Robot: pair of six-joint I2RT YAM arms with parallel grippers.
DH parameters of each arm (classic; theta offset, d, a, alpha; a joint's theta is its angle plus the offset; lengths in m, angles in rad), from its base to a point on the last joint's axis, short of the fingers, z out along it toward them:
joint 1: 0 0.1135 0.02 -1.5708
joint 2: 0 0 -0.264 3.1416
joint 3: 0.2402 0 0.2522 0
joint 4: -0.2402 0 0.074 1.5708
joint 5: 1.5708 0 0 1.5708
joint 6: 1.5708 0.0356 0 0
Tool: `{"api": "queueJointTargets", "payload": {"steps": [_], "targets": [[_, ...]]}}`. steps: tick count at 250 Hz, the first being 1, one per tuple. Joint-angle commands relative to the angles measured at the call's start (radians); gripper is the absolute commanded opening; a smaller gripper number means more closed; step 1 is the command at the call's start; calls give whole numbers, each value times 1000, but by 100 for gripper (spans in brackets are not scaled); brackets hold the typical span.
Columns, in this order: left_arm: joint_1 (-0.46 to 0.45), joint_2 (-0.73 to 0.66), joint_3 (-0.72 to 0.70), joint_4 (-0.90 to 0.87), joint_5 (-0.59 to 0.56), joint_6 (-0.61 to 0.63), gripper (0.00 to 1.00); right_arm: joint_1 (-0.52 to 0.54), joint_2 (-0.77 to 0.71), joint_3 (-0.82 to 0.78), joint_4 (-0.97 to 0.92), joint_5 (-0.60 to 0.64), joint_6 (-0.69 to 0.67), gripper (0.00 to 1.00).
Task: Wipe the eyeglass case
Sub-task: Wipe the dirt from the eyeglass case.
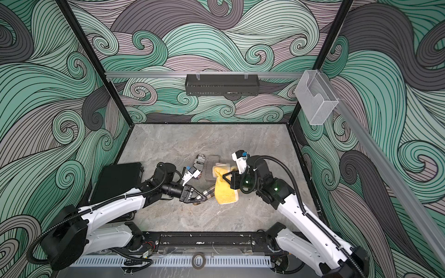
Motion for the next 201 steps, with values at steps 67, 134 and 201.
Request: {"api": "queueJointTargets", "payload": {"steps": [67, 134, 201], "targets": [[-3, -49, 37, 13, 23, 38, 49, -7, 137, 16, -182, 173, -36, 0], [-4, -37, 35, 26, 21, 35, 49, -9, 47, 36, -70, 61, -9, 0], [-6, -33, 26, 45, 17, 29, 49, -7, 81, 34, -73, 7, 10, 0]]}}
